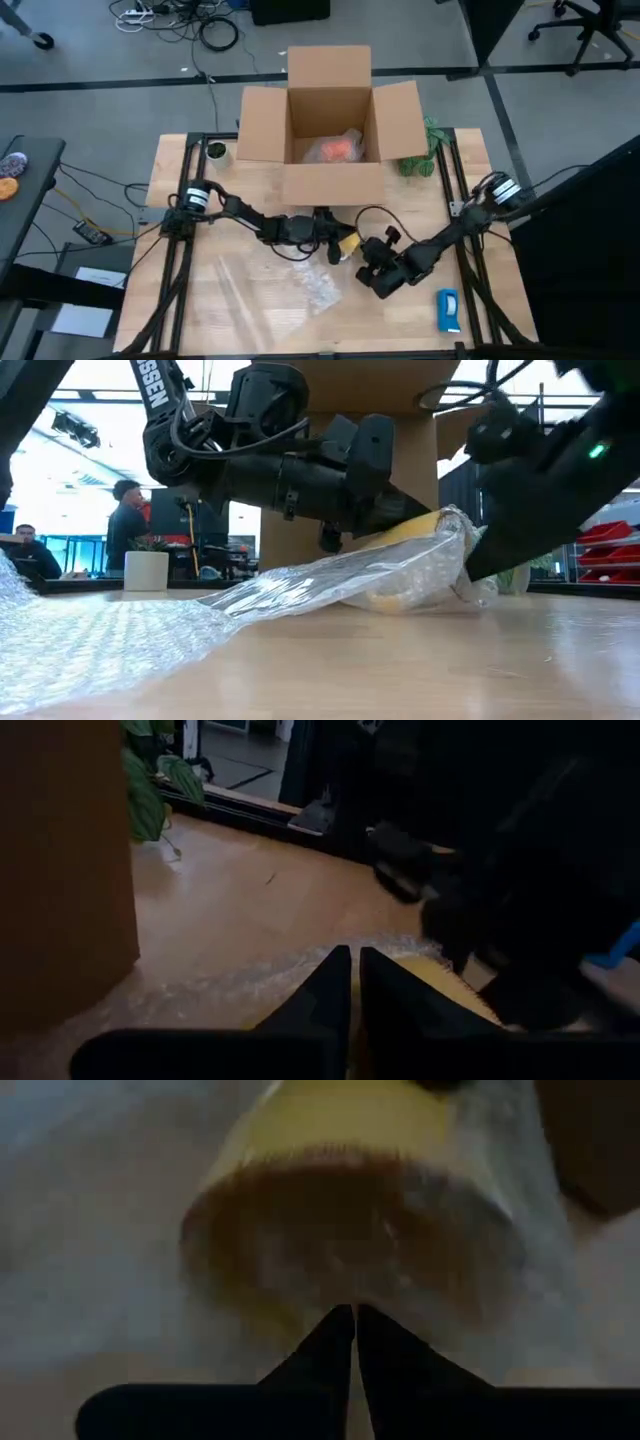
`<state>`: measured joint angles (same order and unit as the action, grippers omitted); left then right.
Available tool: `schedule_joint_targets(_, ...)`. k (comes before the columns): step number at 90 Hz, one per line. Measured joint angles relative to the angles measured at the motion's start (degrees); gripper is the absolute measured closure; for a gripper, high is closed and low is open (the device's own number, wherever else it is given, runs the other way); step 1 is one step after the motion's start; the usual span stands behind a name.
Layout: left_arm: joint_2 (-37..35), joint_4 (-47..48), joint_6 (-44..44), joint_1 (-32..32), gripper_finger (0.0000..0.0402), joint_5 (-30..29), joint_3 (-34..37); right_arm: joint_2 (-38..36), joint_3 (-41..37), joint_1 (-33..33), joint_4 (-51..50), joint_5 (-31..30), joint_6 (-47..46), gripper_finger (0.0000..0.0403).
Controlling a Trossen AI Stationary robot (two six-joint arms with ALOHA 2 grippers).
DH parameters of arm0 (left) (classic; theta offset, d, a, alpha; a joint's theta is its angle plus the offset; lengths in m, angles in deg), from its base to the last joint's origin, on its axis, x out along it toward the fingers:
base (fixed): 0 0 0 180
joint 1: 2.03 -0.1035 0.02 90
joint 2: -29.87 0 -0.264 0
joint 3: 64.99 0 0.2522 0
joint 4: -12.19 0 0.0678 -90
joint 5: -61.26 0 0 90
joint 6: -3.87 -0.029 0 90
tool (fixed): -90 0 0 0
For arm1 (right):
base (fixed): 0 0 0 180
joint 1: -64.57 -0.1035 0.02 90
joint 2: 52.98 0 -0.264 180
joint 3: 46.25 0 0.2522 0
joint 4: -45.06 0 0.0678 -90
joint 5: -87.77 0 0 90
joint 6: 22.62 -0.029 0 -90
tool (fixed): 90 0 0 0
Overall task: Wrap mug
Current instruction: Wrap the yellow mug with the bubble wrap
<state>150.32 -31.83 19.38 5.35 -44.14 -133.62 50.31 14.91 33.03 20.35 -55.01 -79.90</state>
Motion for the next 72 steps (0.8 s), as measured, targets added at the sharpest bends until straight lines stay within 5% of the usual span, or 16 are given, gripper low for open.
schedule_joint_targets(25, 0.0, -0.3, -0.3, -0.4, 0.0388, -1.5, 0.2, 4.1, 0.0, 5.3, 14.7, -2.2, 11.1, 0.0403)
schedule_joint_targets(58, 0.0, -0.7, -0.5, -0.7, 0.0388, -0.1, 0.0, -7.5, 0.1, -0.2, -5.5, 9.2, -2.2, 0.0403)
schedule_joint_targets(72, 0.0, -0.8, -1.3, -0.7, 0.0388, -0.2, 0.0, -6.7, 0.1, -1.2, -6.2, 6.6, -3.6, 0.0403)
